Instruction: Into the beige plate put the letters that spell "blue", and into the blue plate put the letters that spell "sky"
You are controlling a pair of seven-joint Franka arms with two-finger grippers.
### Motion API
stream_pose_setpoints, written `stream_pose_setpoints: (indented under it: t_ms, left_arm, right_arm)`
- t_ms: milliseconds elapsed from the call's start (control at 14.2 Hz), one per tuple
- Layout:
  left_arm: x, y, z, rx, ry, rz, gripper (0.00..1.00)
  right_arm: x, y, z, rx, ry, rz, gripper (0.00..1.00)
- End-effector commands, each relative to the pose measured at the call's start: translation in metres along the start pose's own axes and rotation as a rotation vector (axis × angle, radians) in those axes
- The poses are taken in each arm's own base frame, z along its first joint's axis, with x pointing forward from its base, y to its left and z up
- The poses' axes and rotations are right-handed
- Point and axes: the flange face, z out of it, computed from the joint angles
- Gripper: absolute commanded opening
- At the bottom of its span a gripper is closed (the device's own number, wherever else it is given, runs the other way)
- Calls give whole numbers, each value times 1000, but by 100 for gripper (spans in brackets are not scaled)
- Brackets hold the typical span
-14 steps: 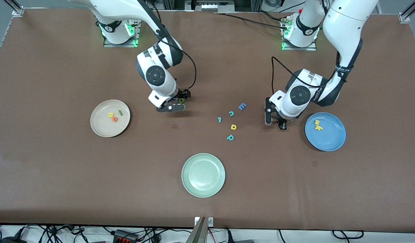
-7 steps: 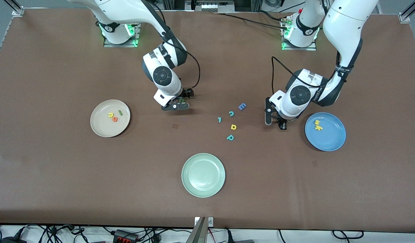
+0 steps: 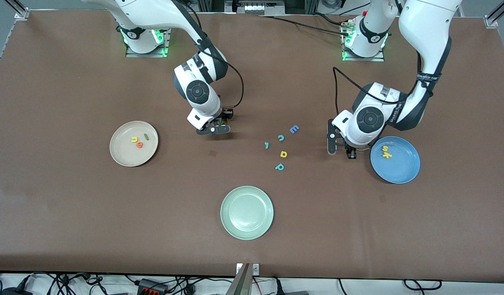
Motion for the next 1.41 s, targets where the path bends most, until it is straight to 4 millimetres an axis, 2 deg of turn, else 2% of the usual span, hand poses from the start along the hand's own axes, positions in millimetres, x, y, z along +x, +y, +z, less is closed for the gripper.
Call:
stream_pose_setpoints:
  t_ms: [0, 211, 281, 352, 422, 492, 633, 844, 1055, 1195, 1336]
  left_arm:
    - [-61, -23, -13, -14, -20, 31, 0]
    - [-117, -30, -4, -28, -5, -23, 1]
    - [-136, -31, 1, -35, 2, -54, 5]
    - [-157, -31, 5, -41, 8, -90, 24]
    - [-169, -32, 10, -47, 14, -110, 74]
    - [-173, -31, 8, -48, 17, -120, 100]
    - [-166, -31, -5, -35, 19, -140, 100]
    - [-144, -34, -37, -70, 0, -222, 100]
    - [-120, -39, -89, -108, -30, -423, 100]
    - [-96, -36, -119, -116, -42, -565, 100]
    - [-88, -32, -150, -132, -73, -767, 100]
  right_arm:
    - [3, -4, 0, -3, 16, -6, 48]
    - [3, -4, 3, -24, 21, -31, 46]
    - [3, -4, 3, -24, 21, -31, 45]
    - [3, -5, 3, -23, 24, -34, 42]
    - [4, -5, 2, -28, 28, -40, 41]
    - [4, -6, 2, -31, 30, -44, 41]
    - [5, -6, 3, -32, 29, -47, 40]
    - [7, -7, 1, -30, 34, -55, 31]
    - [9, -6, -1, -28, 37, -54, 18]
    - [12, -3, -2, -27, 39, -48, 16]
    - [21, 2, -12, -19, 53, -38, 15]
